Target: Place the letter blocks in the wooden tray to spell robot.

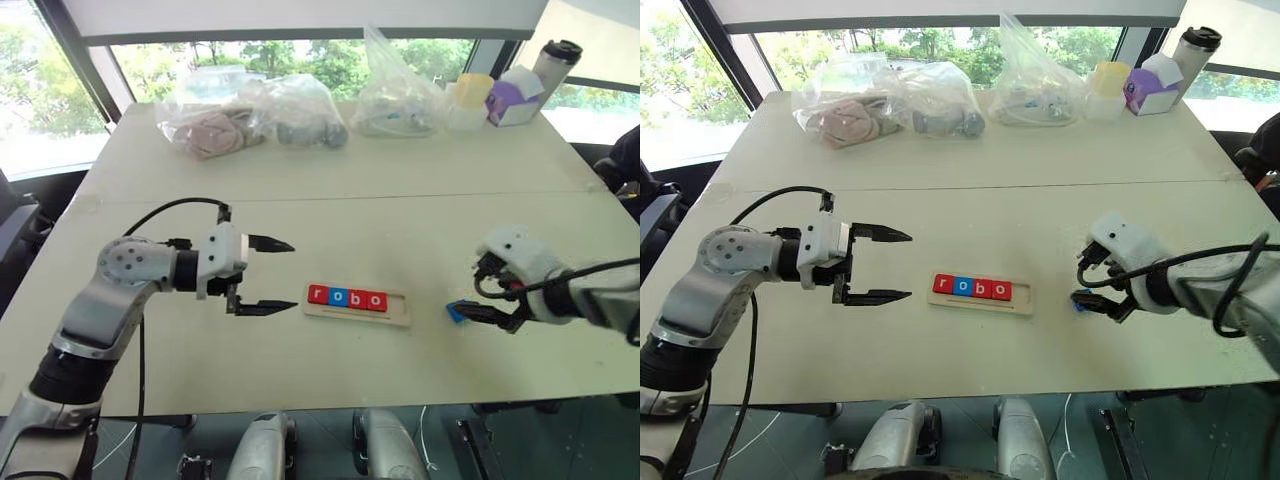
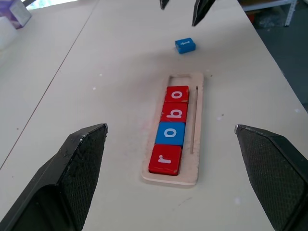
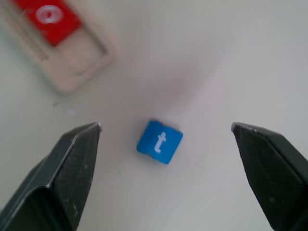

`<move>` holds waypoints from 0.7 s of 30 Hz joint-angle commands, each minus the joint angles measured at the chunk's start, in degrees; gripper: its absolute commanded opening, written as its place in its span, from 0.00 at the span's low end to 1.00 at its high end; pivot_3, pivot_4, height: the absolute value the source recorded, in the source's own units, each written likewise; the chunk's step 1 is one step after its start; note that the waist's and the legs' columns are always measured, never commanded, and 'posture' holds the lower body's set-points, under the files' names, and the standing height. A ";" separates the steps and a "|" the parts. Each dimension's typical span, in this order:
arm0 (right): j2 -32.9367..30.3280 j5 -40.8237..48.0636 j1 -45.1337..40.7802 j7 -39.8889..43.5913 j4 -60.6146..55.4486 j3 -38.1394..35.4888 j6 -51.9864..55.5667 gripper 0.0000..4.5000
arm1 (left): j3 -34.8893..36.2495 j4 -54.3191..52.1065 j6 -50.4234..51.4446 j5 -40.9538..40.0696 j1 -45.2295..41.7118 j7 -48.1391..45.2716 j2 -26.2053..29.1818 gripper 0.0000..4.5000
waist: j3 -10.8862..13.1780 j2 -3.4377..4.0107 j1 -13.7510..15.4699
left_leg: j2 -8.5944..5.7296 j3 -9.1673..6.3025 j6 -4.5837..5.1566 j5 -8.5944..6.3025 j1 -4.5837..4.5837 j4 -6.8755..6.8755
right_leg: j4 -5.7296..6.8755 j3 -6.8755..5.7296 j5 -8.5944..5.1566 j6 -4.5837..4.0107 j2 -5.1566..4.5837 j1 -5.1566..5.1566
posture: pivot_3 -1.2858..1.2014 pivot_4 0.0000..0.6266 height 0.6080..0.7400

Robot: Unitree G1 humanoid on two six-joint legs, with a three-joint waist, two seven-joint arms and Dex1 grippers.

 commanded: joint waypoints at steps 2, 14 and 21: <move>-4.44 -15.00 3.51 17.67 9.95 4.96 -29.40 0.99 | 0.55 -0.28 -1.07 0.31 -1.60 -0.09 -0.20 1.00 | 0.00 -0.01 -0.24 | -0.02 0.13 0.01 -0.01 0.00 0.03 | -0.02 0.04 0.03 0.05 -0.04 0.00 | 0.52 0.24 1.00; 11.79 -38.88 -19.16 36.00 40.75 21.53 -58.74 0.99 | 1.34 -2.18 -1.33 0.90 0.06 0.79 0.21 1.00 | 0.03 0.02 -0.15 | 0.06 0.21 -0.01 0.01 0.12 0.06 | 0.21 0.14 0.09 0.05 0.06 -0.06 | 0.52 0.24 1.00; 16.40 -42.70 -22.74 39.28 46.46 22.46 -61.64 0.99 | 1.82 -3.02 -1.02 0.58 0.86 1.39 0.90 1.00 | 0.03 0.02 -0.15 | -0.04 0.24 -0.02 0.01 0.08 0.09 | 0.17 0.14 0.11 0.04 -0.11 -0.03 | 0.52 0.24 1.00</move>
